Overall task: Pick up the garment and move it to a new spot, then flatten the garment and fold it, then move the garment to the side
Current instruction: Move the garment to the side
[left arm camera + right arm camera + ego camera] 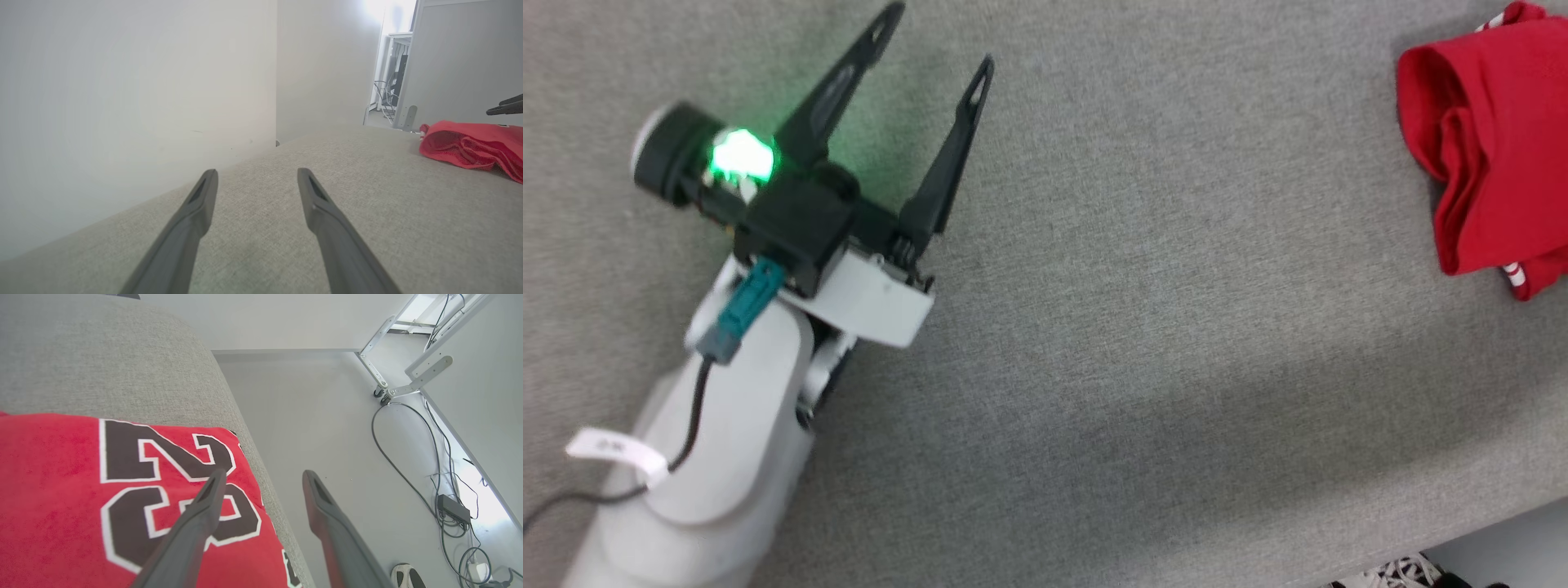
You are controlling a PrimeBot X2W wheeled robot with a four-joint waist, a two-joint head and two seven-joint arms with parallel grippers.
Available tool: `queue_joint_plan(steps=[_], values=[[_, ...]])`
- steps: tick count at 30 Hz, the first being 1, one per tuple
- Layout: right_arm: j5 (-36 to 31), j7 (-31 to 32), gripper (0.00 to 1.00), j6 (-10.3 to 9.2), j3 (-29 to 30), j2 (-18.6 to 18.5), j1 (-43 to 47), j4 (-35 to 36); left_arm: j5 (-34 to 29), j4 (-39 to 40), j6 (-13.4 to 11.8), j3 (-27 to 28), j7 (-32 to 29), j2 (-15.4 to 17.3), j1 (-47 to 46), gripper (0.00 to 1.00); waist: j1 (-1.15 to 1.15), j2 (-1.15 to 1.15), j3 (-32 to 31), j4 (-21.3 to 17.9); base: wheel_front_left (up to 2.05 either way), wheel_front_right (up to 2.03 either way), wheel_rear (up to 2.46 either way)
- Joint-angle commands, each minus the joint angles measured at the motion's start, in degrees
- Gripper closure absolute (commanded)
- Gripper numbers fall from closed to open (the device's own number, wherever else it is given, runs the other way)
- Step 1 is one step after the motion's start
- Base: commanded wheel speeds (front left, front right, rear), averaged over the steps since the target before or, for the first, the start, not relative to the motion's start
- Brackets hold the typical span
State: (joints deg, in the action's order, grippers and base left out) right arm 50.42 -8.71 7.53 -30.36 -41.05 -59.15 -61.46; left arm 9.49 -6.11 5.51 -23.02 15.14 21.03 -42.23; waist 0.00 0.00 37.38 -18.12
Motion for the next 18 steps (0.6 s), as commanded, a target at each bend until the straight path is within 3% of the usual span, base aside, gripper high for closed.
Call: queue_joint_plan(steps=[1,12,18], values=[[0.00,-0.47,0.00,-0.10,-1.11,-0.24,1.20,0.47,0.39,0.28,-0.55,0.47,-0.03,-0.41,1.99,0.00,0.00,0.00,-2.87,1.11,0.00,0.00,0.00],[-1.15,-5.72,0.00,-0.10,-9.99,-0.48,7.58,9.92,2.94,0.26,-2.61,8.07,-0.03,-5.56,19.74,0.00,0.00,0.00,-15.07,6.25,0.00,0.00,0.00],[-1.64,-6.44,0.00,-0.10,-9.32,1.50,12.78,13.90,3.40,-0.74,-1.50,13.66,-0.03,-9.62,28.43,0.00,0.00,0.00,-20.72,10.06,0.00,0.00,0.00]])
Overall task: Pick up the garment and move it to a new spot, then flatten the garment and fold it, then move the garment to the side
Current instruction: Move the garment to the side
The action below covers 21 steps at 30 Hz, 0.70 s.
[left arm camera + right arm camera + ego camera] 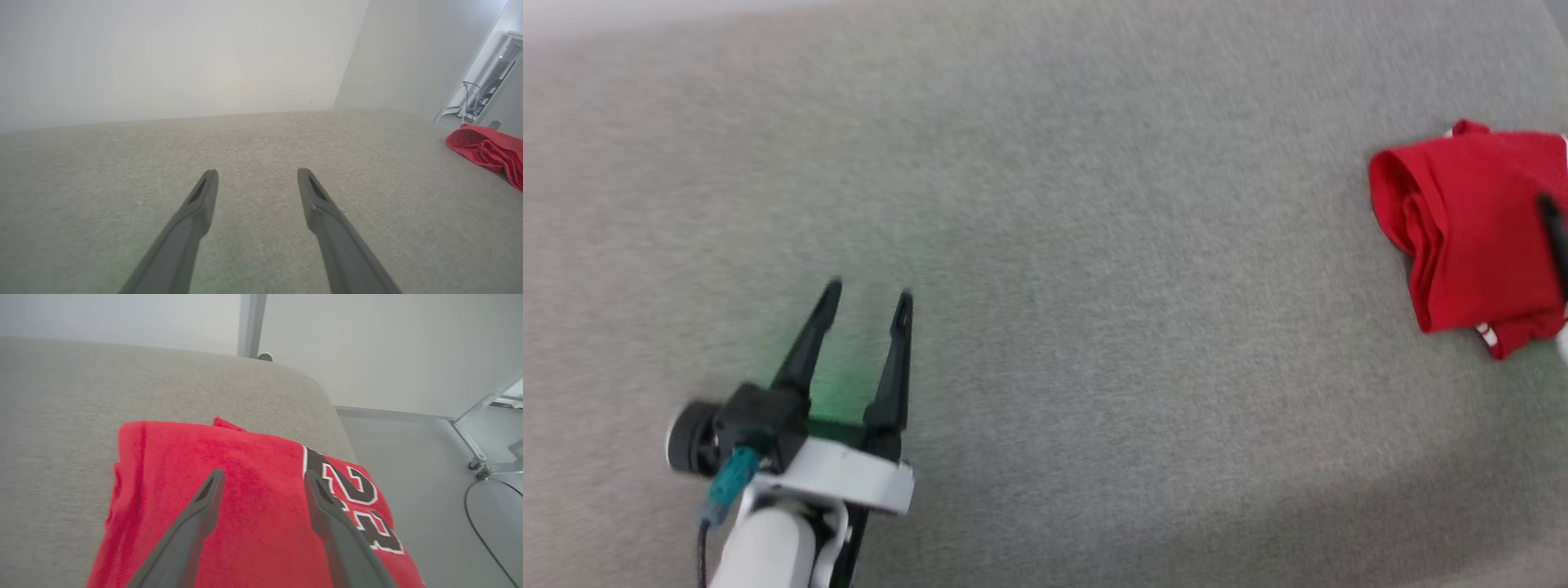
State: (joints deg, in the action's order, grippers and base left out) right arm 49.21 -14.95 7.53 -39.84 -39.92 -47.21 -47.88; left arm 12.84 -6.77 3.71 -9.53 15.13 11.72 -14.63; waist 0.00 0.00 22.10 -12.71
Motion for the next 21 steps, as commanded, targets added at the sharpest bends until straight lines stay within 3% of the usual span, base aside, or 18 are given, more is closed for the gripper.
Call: queue_joint_plan(steps=[1,10,21], values=[[-0.85,-0.22,0.00,-0.10,0.72,0.89,1.91,1.13,0.04,-0.45,0.46,1.13,-0.02,-0.99,2.07,0.00,0.00,0.00,-6.24,5.18,0.00,0.00,0.00],[-6.28,-0.26,0.00,-0.10,9.23,7.39,12.87,7.68,-0.62,-2.72,2.87,7.74,-0.01,-5.69,8.57,0.00,0.00,0.00,-12.76,10.12,0.00,0.00,0.00],[-14.40,-0.27,0.00,-0.10,19.74,13.69,24.62,17.75,-1.37,-3.54,3.90,10.11,-0.01,-6.20,12.21,0.00,0.00,0.00,-18.61,12.46,0.00,0.00,0.00]])
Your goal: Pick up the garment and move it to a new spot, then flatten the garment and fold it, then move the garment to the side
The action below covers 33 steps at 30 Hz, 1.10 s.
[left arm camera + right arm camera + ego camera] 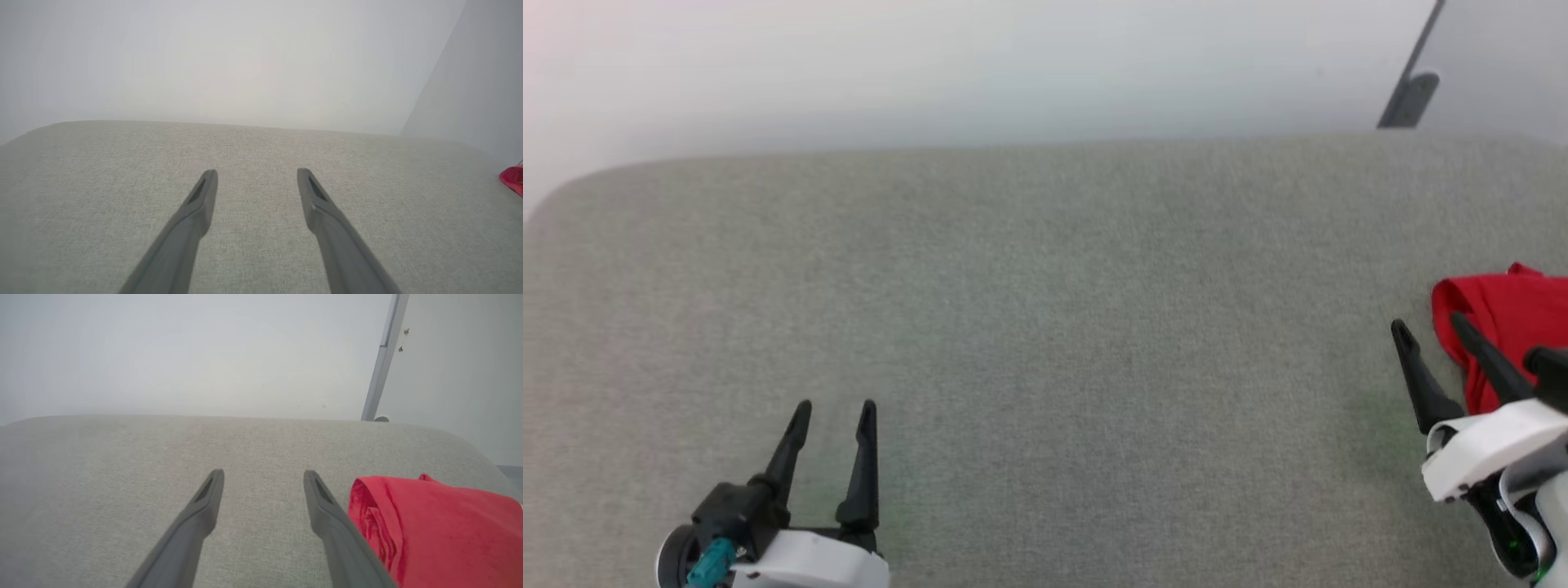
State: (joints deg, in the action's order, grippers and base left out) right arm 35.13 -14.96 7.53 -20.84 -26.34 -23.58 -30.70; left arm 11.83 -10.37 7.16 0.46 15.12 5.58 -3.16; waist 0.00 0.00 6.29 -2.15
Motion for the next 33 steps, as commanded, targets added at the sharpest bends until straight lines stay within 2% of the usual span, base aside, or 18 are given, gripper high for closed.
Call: queue_joint_plan(steps=[1,11,20,33], values=[[-1.00,-0.26,0.00,-0.10,1.86,0.45,1.91,1.62,-0.30,0.16,0.40,0.12,-0.01,-0.07,1.13,0.00,0.00,0.00,-3.24,1.98,0.00,0.00,0.00],[-6.05,-0.27,0.00,-0.10,11.11,2.30,11.64,11.87,1.47,3.14,0.36,-1.02,-0.01,1.31,4.31,0.00,0.00,0.00,-6.10,2.95,0.00,0.00,0.00],[-9.26,-0.26,0.00,-0.10,16.03,3.51,19.05,18.77,0.96,6.85,0.36,-1.63,0.00,2.22,7.34,0.00,0.00,0.00,-6.28,3.18,0.00,0.00,0.00],[-11.77,-0.26,0.00,-0.10,21.51,6.54,26.26,26.45,-0.21,11.19,0.36,-0.59,-0.01,1.14,10.93,0.00,0.00,0.00,-5.86,3.35,0.00,0.00,0.00]])
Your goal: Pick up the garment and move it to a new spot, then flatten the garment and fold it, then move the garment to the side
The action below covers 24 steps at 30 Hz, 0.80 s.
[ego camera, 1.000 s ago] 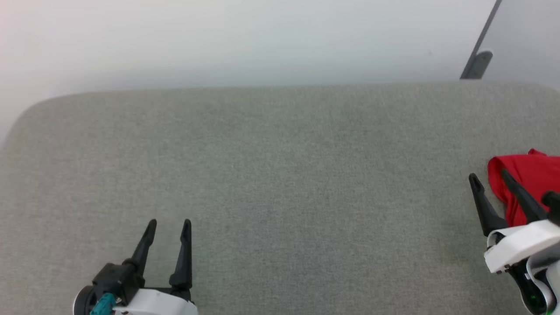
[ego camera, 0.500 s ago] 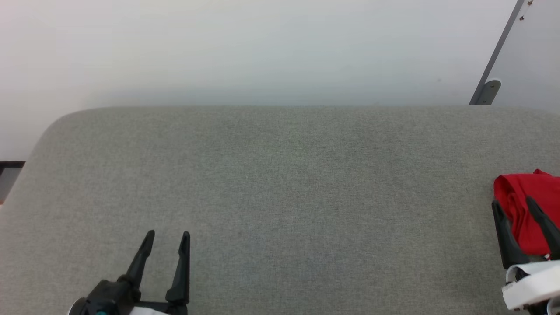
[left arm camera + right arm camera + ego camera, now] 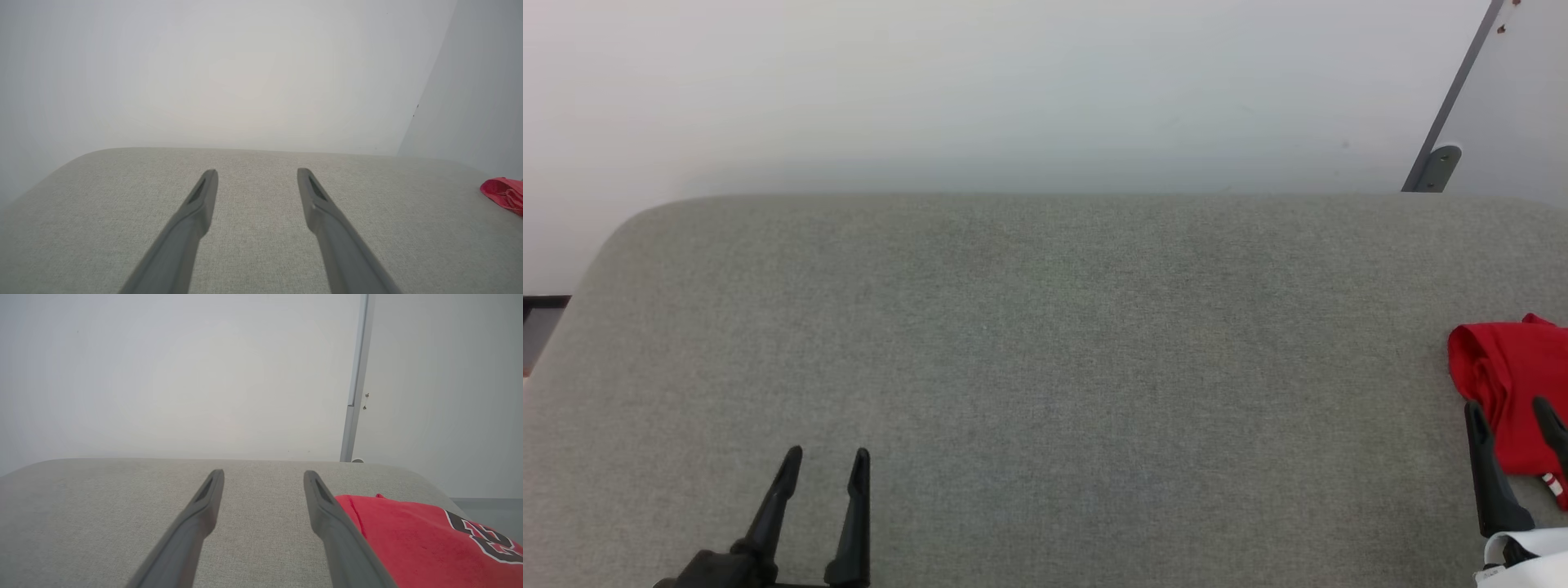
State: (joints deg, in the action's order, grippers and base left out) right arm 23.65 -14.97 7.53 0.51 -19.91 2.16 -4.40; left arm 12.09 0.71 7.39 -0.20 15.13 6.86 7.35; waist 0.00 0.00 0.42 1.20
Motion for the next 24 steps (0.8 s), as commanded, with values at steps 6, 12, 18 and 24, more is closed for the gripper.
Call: queue_joint_plan(steps=[6,12,18,24], values=[[-0.71,0.10,0.00,-0.10,0.72,1.11,1.14,1.69,-0.59,0.53,0.13,0.57,-0.01,-0.36,0.17,0.00,0.00,0.00,0.51,-0.20,0.00,0.00,0.00],[-0.25,0.30,0.00,-0.10,0.57,1.70,1.41,2.30,-0.68,0.84,0.13,0.89,-0.02,-0.57,-0.12,0.00,0.00,0.00,0.79,-0.51,0.00,0.00,0.00],[0.02,0.66,0.00,-0.10,0.14,2.24,1.56,2.77,-0.20,0.81,0.13,1.16,-0.01,-0.82,0.09,0.00,0.00,0.00,0.99,-0.72,0.00,0.00,0.00],[0.24,0.68,0.00,-0.10,-0.21,2.83,1.49,3.08,0.26,0.45,0.13,1.37,-0.01,-0.95,-0.04,0.00,0.00,0.00,1.40,-0.88,0.00,0.00,0.00]])
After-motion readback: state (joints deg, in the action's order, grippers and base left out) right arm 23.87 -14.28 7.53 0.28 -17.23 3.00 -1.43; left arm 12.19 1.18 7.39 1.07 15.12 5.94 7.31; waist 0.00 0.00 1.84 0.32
